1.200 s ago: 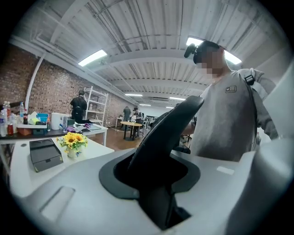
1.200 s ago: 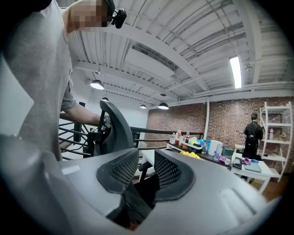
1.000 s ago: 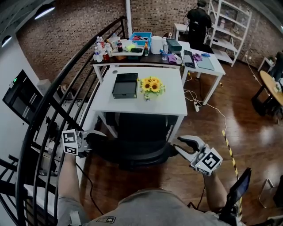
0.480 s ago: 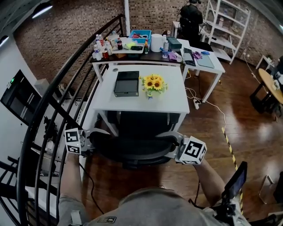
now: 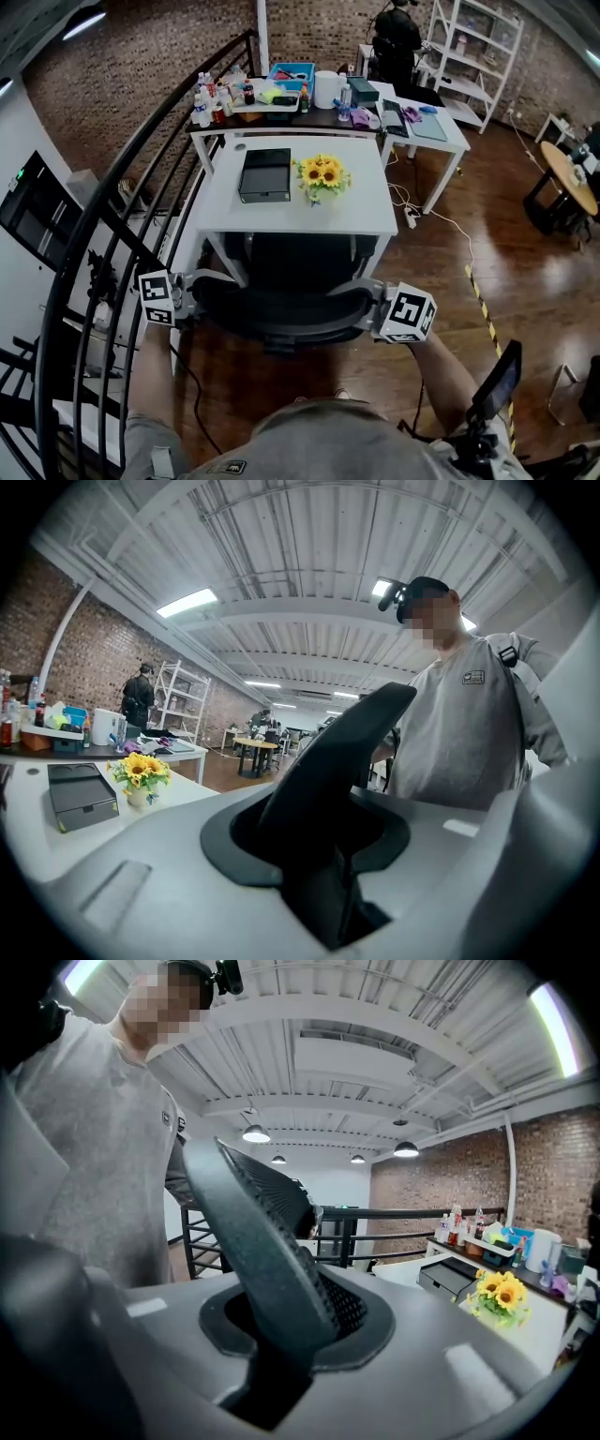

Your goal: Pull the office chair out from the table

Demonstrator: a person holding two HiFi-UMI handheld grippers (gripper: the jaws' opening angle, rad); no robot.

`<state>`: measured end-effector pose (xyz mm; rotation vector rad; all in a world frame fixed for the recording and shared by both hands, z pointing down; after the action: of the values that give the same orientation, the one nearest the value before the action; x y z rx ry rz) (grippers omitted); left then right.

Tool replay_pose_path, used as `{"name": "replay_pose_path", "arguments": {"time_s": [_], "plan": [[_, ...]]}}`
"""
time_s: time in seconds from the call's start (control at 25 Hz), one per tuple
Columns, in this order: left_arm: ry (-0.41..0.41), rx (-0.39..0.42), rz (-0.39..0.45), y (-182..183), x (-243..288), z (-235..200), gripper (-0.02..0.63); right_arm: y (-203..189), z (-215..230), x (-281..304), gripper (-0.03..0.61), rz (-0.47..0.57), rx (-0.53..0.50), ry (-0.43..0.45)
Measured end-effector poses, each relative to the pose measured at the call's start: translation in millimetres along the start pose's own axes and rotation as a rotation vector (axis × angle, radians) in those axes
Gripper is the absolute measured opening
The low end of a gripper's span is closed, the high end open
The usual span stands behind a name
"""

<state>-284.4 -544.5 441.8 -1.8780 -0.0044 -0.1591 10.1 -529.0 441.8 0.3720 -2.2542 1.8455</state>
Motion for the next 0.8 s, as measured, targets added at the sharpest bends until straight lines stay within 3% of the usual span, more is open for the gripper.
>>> {"name": "replay_pose_path", "arguments": {"time_s": [0.4,0.8], "plan": [[0.006,0.032,-0.017,-2,1,18,0.143,5,-18,-2,0.103,-0.041,-0.021,-0.040],[-0.021,0.025,-0.015,-11,1,51,0.133,13,-51,-9,0.104,-0.019,-0.012,-0.045]]}}
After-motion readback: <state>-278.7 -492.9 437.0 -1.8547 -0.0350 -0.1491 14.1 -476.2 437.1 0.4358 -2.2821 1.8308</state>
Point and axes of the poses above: the fingertips, and each gripper's own axes: x forward along the fingers, z to its right, y out of its top, the point moved 7 cm from there along -x, backward along the fingers, and after that the axes turned 9 degrees about -x, right-handed, at the moved point
